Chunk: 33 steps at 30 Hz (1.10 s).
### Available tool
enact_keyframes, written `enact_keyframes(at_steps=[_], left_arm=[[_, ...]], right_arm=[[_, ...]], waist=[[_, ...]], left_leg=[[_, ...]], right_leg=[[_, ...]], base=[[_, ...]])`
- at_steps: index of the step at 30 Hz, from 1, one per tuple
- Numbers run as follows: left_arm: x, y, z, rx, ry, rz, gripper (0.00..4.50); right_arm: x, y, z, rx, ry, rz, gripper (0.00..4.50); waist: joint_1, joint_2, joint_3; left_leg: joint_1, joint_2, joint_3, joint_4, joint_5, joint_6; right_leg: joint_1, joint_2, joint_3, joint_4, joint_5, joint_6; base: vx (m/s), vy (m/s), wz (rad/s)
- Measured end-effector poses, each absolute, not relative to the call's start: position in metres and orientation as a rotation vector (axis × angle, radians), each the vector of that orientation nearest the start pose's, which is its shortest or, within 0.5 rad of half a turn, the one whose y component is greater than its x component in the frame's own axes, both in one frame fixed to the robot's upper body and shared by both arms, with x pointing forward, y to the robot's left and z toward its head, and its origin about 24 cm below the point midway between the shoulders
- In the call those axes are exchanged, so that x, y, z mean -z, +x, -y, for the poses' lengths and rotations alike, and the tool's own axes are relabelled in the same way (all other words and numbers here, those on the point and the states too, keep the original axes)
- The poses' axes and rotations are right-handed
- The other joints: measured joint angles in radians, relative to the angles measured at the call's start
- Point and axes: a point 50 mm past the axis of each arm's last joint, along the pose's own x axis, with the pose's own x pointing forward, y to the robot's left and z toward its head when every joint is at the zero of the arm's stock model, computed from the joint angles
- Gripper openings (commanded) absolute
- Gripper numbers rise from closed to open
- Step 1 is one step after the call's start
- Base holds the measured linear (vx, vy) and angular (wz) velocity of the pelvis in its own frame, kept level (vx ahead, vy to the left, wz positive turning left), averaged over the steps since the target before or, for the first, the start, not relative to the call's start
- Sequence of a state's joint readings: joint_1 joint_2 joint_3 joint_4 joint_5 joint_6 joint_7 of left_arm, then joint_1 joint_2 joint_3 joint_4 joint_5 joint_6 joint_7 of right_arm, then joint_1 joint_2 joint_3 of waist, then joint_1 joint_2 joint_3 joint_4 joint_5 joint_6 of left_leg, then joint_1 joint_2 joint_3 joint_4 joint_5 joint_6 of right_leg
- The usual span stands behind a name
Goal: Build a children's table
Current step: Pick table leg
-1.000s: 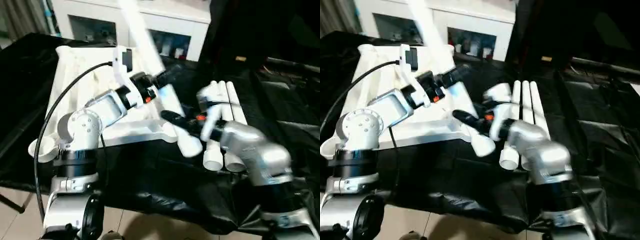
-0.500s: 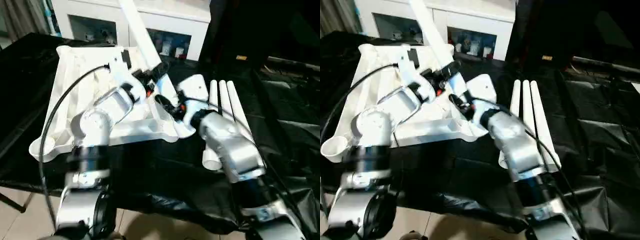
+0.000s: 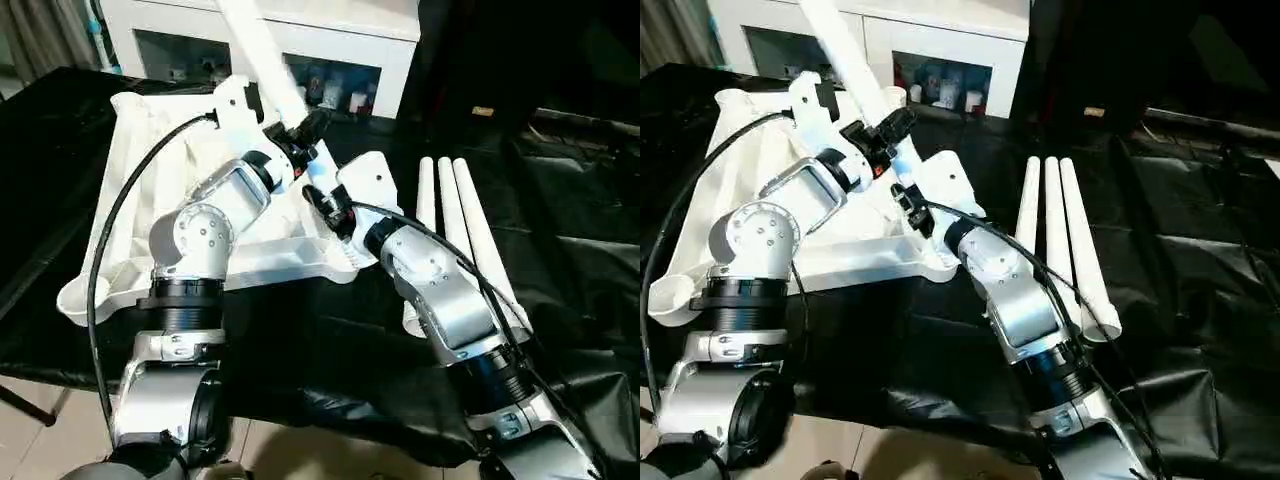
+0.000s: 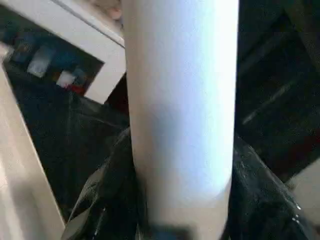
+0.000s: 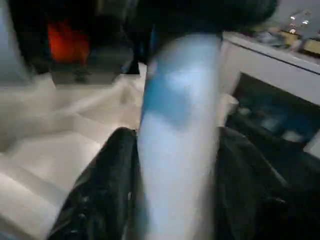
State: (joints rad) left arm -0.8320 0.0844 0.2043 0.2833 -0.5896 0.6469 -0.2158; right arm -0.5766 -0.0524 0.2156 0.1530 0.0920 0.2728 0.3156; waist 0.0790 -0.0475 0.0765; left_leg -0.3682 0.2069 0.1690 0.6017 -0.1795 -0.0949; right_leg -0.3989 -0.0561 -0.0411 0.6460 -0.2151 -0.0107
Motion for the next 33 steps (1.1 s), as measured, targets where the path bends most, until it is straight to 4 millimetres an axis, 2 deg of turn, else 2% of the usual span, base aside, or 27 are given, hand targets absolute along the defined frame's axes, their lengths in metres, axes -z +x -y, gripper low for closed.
enact_keyframes(at_steps=[6,11,15,18,19,21,30,33], left_arm=[[-0.189,0.357,-0.104,0.802,-0.344,-0.065,1.83],[-0.186,0.347,-0.106,0.986,-0.323,-0.104,1.82],[-0.194,0.336,-0.110,1.156,-0.359,-0.107,1.82],[-0.202,0.329,-0.109,1.241,-0.386,-0.069,1.82],[-0.205,0.328,-0.110,1.259,-0.401,-0.055,1.81],[-0.208,0.325,-0.110,1.283,-0.405,-0.039,1.81],[-0.206,0.322,-0.113,1.333,-0.415,-0.041,1.81],[-0.206,0.322,-0.113,1.335,-0.412,-0.039,1.81]], right_arm=[[-0.144,0.325,0.074,-0.872,-0.002,-0.004,2.93],[-0.144,0.321,0.090,-1.047,-0.025,-0.103,2.93],[-0.148,0.314,0.100,-1.203,-0.038,-0.172,2.93],[-0.148,0.309,0.097,-1.277,-0.026,-0.199,2.93],[-0.147,0.307,0.096,-1.292,-0.022,-0.211,2.67],[-0.147,0.305,0.094,-1.319,-0.007,-0.225,2.60],[-0.147,0.300,0.093,-1.366,0.002,-0.253,1.99],[-0.147,0.300,0.093,-1.363,0.004,-0.256,1.93]], waist=[[0.004,0.000,0.000],[0.007,0.000,0.000],[0.007,0.000,0.000],[0.007,0.000,0.000],[0.007,0.000,0.000],[0.007,0.000,0.000],[0.009,0.000,0.000],[0.009,0.000,0.000]], left_leg=[[-0.001,0.000,0.001,0.001,-0.001,0.002],[0.000,0.000,0.002,0.001,0.000,0.003],[0.000,0.000,0.002,0.001,0.000,0.003],[0.000,0.000,0.003,0.001,0.001,0.004],[0.000,0.000,0.003,0.001,0.001,0.005],[0.000,0.000,0.003,0.001,0.001,0.005],[0.000,0.000,0.003,0.002,0.003,0.006],[0.000,0.000,0.003,0.002,0.003,0.006]], right_leg=[[0.000,0.000,0.000,0.000,0.000,0.000],[0.000,0.000,0.000,0.001,0.000,-0.001],[0.000,0.000,0.000,0.001,0.001,-0.002],[0.000,0.000,0.000,0.001,0.001,-0.002],[0.000,0.000,0.000,0.001,0.001,-0.002],[0.000,0.000,0.000,0.001,0.001,-0.002],[0.001,0.000,0.000,0.001,0.002,-0.003],[0.001,0.000,0.000,0.001,0.002,-0.003]], base=[[0.000,0.000,0.00],[0.000,0.000,0.00],[0.000,0.000,0.00],[0.000,0.000,0.00],[0.000,0.000,0.00],[0.000,0.000,0.00],[0.000,0.000,0.00],[0.000,0.000,0.00]])
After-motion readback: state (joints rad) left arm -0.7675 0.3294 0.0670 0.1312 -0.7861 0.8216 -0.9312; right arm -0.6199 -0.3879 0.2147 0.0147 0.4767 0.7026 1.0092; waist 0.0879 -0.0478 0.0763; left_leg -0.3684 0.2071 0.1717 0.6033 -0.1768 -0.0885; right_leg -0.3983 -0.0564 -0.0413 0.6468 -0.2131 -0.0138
